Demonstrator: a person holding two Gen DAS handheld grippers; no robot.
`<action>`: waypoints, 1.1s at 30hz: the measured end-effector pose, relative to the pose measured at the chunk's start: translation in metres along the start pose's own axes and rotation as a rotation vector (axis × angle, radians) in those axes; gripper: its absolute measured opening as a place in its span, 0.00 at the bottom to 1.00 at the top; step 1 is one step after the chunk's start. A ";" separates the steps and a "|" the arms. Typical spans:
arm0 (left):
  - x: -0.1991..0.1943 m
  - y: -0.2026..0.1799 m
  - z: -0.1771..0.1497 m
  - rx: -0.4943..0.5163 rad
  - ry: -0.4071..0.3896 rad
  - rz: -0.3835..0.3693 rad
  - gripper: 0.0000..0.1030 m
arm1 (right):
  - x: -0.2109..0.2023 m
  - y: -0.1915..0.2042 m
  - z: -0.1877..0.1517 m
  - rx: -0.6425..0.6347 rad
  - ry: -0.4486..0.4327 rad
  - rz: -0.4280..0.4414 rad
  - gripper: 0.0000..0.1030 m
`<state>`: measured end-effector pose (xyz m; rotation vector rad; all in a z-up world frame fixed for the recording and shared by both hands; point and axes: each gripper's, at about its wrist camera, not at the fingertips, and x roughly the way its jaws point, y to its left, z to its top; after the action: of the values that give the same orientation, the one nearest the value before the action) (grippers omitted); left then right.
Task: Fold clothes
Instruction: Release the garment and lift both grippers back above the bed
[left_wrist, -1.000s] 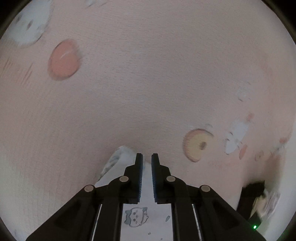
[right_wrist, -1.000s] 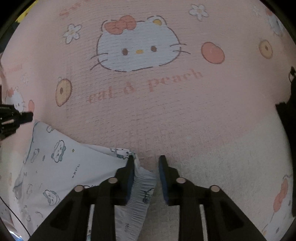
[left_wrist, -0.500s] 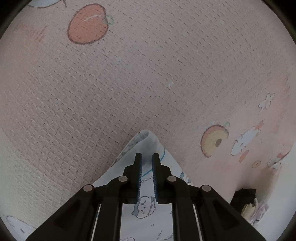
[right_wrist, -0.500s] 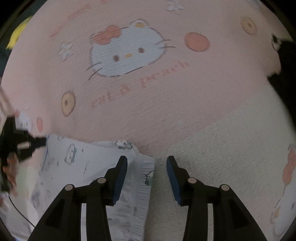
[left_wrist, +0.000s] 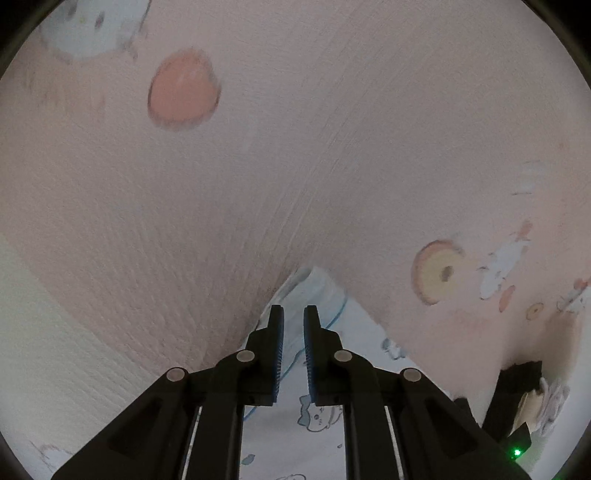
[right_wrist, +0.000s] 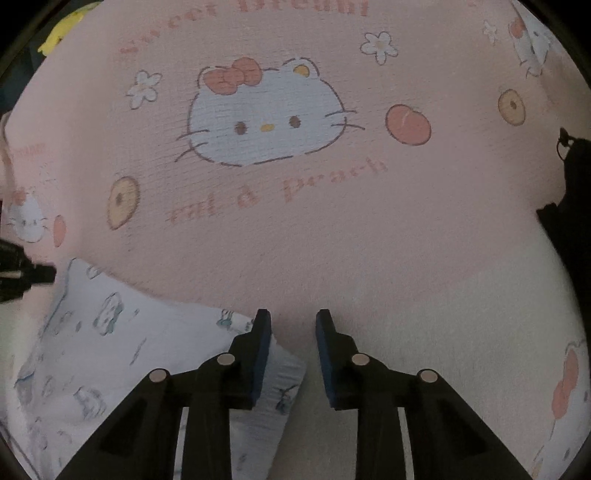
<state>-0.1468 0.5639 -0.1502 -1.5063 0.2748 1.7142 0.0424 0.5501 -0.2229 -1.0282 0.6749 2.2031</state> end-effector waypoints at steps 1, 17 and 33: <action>-0.011 -0.006 -0.003 0.016 -0.040 0.015 0.09 | -0.005 -0.002 -0.001 0.006 0.010 0.003 0.35; -0.049 0.055 -0.018 -0.037 -0.127 -0.060 0.09 | -0.085 0.012 -0.017 0.020 -0.015 0.075 0.58; -0.167 0.110 -0.130 0.336 -0.328 -0.088 0.09 | -0.215 0.071 -0.090 -0.338 -0.105 0.120 0.69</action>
<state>-0.1368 0.3394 -0.0705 -0.9660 0.3010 1.7139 0.1464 0.3758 -0.0887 -1.0473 0.3298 2.5150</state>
